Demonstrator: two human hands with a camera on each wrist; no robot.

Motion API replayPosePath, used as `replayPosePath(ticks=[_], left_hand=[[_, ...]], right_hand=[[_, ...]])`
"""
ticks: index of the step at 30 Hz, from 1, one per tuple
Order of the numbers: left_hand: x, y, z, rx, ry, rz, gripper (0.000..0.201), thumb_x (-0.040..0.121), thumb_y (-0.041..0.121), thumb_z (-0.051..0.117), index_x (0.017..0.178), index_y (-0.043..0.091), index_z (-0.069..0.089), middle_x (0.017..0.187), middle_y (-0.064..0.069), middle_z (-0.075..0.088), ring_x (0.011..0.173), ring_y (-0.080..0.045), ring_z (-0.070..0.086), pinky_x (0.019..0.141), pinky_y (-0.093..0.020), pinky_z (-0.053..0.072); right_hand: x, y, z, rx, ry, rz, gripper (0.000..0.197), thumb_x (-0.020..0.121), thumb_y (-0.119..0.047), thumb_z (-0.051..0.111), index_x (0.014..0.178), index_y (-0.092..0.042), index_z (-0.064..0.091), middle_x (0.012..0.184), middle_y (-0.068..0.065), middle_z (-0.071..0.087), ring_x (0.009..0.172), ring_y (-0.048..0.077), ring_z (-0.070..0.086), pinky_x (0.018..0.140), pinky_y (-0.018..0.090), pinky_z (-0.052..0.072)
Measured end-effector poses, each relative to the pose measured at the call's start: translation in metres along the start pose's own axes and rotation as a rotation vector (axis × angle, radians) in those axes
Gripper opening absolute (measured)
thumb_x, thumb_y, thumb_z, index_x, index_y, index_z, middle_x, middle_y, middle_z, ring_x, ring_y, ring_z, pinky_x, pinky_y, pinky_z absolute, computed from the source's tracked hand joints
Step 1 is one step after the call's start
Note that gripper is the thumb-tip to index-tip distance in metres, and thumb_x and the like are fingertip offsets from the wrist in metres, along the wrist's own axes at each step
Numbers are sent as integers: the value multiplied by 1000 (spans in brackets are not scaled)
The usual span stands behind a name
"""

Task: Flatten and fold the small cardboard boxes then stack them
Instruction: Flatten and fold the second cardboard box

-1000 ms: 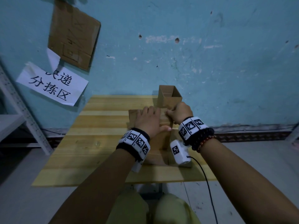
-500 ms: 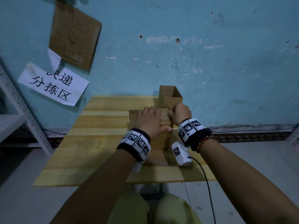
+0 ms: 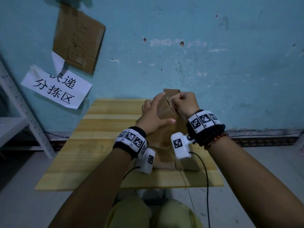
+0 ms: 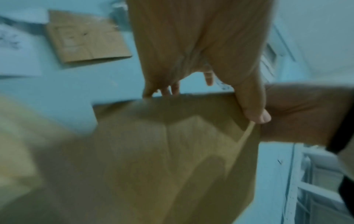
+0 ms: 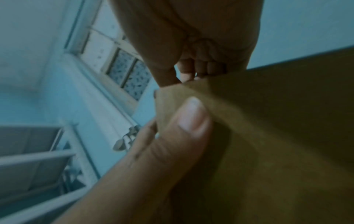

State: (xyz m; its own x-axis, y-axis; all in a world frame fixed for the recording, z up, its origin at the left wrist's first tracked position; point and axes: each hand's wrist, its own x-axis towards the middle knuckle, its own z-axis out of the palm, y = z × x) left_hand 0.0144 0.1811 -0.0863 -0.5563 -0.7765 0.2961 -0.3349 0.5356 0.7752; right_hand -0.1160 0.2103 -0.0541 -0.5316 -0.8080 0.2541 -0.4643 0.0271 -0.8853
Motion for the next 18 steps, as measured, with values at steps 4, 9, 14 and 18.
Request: replayPosePath(ticks=[4,9,14,18], left_hand=[[0,-7,6,-139,-9,-8,92,73,14,77,144,31,21,133,-11,25,131,-24,28,105,-26,24],[-4,-28,21,-150,-100,-94,80,75,11,75,138,15,27,140,-12,27,130,-24,32,101,-23,28],[-7,-43,25,-168,-89,-121,73,72,11,77,131,12,34,134,-12,40,121,-25,44,97,-32,40],[-7,-47,24,-143,-99,-116,80,71,21,79,135,15,32,138,-7,39,125,-20,41,103,-30,37]], right_hand=[[-8,-20,3,-286,0,-181,19,86,-8,53,84,3,69,86,19,69,85,29,63,76,32,46],[-22,3,20,-379,-94,-118,25,90,-11,50,92,8,67,95,27,67,93,38,63,82,43,49],[-38,13,28,-662,-147,-261,23,93,-11,45,98,6,60,100,26,63,94,38,57,66,32,31],[-31,18,21,-745,-151,-321,20,92,-8,45,99,4,60,104,25,61,96,36,57,66,27,24]])
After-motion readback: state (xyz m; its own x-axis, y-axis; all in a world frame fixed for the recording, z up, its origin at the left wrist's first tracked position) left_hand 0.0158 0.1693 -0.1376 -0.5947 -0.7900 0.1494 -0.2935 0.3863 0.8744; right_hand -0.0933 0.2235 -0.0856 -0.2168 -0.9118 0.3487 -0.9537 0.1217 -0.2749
